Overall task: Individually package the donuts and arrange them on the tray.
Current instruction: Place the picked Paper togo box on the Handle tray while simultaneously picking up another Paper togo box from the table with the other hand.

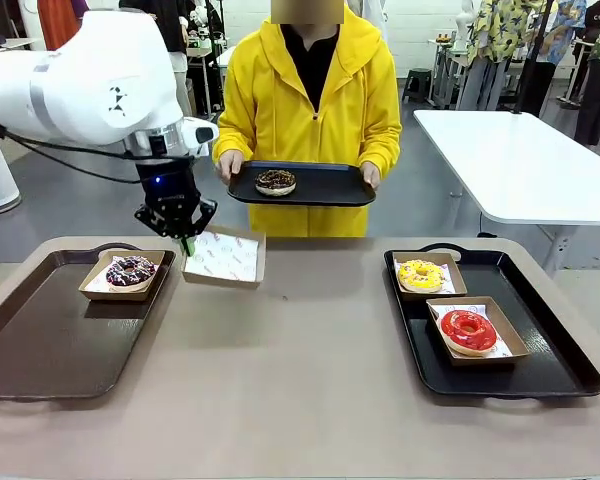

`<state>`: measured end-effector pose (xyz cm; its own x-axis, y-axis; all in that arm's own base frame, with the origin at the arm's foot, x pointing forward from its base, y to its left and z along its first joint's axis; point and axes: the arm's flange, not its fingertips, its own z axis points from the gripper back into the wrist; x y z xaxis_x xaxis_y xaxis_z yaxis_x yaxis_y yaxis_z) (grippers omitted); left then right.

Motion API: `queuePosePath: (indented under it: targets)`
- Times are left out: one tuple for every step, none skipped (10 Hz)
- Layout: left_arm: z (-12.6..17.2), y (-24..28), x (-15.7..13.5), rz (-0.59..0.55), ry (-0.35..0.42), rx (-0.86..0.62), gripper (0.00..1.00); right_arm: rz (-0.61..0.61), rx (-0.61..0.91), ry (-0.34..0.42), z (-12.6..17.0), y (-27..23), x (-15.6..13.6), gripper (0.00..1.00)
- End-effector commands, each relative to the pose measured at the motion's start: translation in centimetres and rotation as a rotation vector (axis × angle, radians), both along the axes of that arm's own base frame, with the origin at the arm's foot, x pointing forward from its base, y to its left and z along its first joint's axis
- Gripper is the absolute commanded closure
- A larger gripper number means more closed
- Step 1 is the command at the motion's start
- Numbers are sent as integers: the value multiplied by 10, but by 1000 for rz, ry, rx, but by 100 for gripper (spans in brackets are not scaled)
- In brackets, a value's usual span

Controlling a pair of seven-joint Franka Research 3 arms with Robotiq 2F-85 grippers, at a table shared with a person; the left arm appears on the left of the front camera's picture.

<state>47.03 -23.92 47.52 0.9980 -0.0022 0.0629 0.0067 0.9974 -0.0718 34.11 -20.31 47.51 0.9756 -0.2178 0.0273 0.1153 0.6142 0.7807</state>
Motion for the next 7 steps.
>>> queuePosePath:
  targets:
    - [8, -8, 16, 11, 5, -4, 100, 57, 189, -129, -27, -36, 29, 0]
    - [14, -13, 23, 15, 6, -3, 100, 48, 248, -175, -39, -51, 30, 0]
    - [19, -19, 30, 9, 3, 11, 100, 39, 287, -219, -53, -63, 27, 0]
    - [23, -23, 37, 4, 5, 31, 100, 40, 302, -252, -67, -71, 24, 0]
    - [27, -28, 45, 6, 8, 47, 100, 34, 316, -270, -79, -78, 20, 0]
    - [28, -30, 54, 9, 14, 58, 100, 30, 321, -264, -86, -81, 17, 0]
    - [28, -31, 62, 1, 23, 64, 100, 27, 313, -257, -89, -81, 14, 0]
